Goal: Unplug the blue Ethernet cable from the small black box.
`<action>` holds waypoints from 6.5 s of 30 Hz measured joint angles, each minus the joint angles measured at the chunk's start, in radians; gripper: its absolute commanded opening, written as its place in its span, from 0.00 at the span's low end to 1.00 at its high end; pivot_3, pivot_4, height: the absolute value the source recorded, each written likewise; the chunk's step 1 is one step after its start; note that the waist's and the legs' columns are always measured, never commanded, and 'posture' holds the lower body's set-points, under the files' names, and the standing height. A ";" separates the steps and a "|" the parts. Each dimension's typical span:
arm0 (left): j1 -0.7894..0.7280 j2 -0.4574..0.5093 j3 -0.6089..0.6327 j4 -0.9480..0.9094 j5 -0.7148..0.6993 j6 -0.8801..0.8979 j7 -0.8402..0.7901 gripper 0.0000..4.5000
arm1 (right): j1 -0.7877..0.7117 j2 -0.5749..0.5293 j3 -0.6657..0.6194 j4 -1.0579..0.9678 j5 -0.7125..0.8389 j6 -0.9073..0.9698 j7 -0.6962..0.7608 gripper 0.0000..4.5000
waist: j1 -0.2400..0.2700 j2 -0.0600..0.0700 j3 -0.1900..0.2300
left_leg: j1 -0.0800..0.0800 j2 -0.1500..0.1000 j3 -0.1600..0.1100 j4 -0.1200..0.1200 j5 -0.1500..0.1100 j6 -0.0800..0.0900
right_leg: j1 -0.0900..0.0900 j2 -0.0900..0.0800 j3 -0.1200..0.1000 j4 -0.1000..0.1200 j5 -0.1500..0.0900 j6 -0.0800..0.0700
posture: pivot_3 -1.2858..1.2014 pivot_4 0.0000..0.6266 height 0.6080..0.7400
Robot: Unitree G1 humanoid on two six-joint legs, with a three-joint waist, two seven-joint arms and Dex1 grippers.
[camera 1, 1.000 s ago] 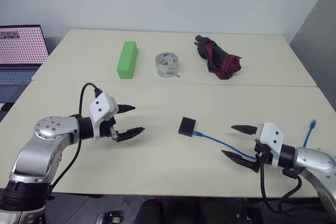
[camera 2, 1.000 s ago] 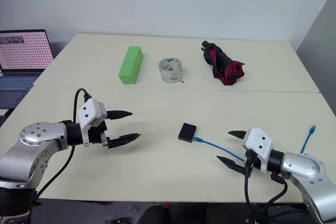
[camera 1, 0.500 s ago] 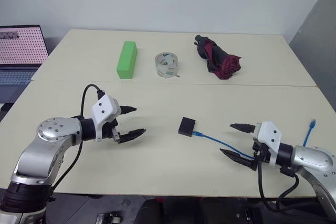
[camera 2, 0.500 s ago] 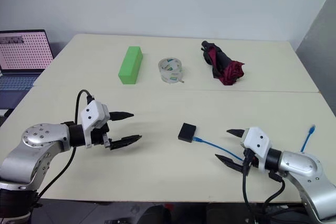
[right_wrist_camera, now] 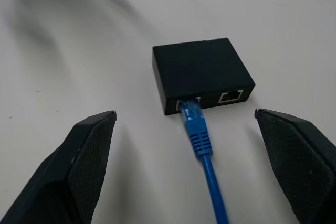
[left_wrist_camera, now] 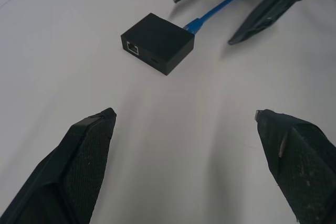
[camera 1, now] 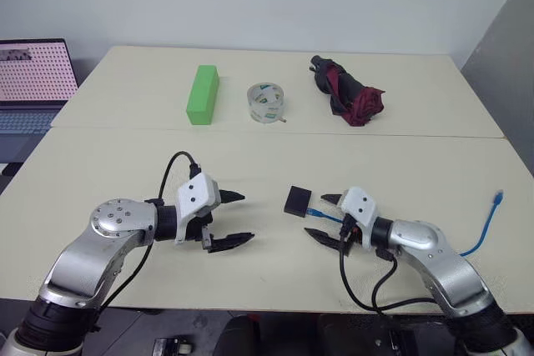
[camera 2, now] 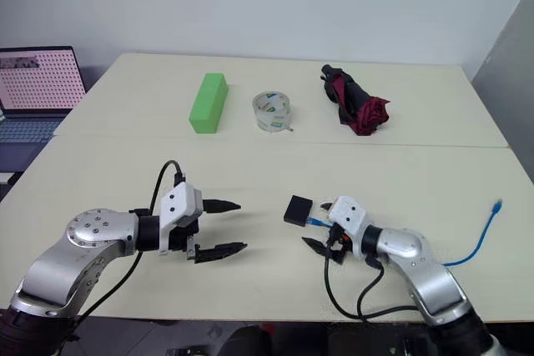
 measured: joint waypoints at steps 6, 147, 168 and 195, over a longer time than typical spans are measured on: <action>-0.001 -0.002 -0.004 0.001 0.003 -0.003 0.007 1.00 | -0.046 -0.004 0.002 0.096 -0.019 -0.037 0.062 0.67 | 0.000 0.000 0.000 | -0.001 0.000 0.000 0.000 0.000 0.000 | 0.000 0.000 0.000 0.000 0.000 0.000 | 0.52 0.24 1.00; -0.245 -0.116 -0.023 0.121 -0.297 0.194 -0.225 0.17 | -0.274 -0.066 -0.062 -0.155 0.529 0.516 0.234 0.00 | -0.001 0.000 0.000 | -0.002 0.000 -0.004 0.001 0.000 0.000 | 0.000 0.000 -0.003 -0.001 0.000 0.000 | 0.52 0.24 1.00; -0.150 -0.055 -0.063 0.141 -0.187 0.059 -0.255 0.17 | -0.230 -0.189 -0.051 -0.045 0.385 0.381 0.243 0.00 | -0.001 0.001 0.001 | -0.002 0.000 -0.004 0.000 -0.002 0.003 | 0.000 0.000 -0.003 -0.001 0.000 0.000 | 0.52 0.24 1.00; -0.201 -0.331 0.058 0.472 0.127 -0.302 0.314 0.17 | -0.228 -0.114 -0.175 0.000 0.194 0.096 0.130 0.92 | -0.003 0.001 0.001 | -0.003 0.001 0.002 0.000 0.000 0.000 | -0.004 0.000 0.000 0.000 0.000 0.000 | 0.52 0.24 1.00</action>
